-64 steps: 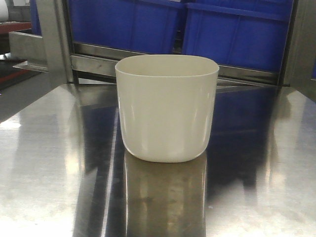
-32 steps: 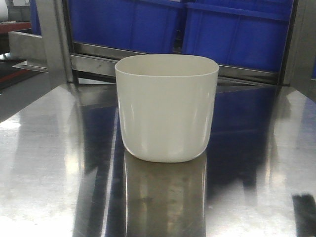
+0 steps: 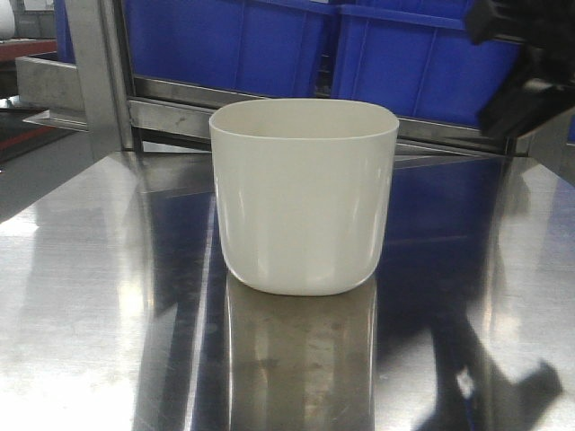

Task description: Move white bin to right shelf second layer

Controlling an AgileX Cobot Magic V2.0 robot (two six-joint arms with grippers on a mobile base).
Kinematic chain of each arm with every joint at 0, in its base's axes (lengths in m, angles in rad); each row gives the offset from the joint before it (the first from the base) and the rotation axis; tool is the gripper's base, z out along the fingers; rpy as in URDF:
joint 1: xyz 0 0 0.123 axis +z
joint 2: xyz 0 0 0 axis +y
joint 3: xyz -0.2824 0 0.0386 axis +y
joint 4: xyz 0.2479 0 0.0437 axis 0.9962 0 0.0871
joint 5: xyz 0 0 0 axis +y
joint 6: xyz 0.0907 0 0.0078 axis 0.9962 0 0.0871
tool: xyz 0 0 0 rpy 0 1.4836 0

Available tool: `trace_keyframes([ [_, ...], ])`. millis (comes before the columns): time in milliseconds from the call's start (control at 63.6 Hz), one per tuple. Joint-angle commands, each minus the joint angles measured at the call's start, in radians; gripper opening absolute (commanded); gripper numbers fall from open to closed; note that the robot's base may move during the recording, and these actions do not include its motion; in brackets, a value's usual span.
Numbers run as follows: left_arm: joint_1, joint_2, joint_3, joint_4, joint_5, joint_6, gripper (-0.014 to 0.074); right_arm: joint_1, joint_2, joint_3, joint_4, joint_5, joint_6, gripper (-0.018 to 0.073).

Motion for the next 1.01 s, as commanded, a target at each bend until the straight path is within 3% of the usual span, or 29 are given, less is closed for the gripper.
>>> trace_keyframes([
  [0, -0.003, -0.013, 0.033, -0.005, -0.088, -0.007, 0.0085, 0.01, 0.002, -0.074, 0.002, -0.05, -0.003, 0.0055],
  [487, -0.003, -0.013, 0.033, -0.005, -0.088, -0.007, 0.0085, 0.01, 0.018, -0.162, 0.002, -0.107, -0.003, 0.0055],
  [801, -0.003, -0.013, 0.033, -0.005, -0.088, -0.007, 0.0085, 0.01, 0.018, -0.289, 0.002, 0.156, -0.003, 0.0062],
  [880, -0.003, -0.013, 0.033, -0.005, -0.088, -0.007, 0.0085, 0.01, 0.019, -0.319, 0.002, 0.217, -0.003, 0.012],
  [990, -0.003, -0.013, 0.033, -0.005, -0.088, -0.007, 0.0085, 0.01, 0.019, -0.336, 0.003, 0.269, -0.003, 0.0356],
])
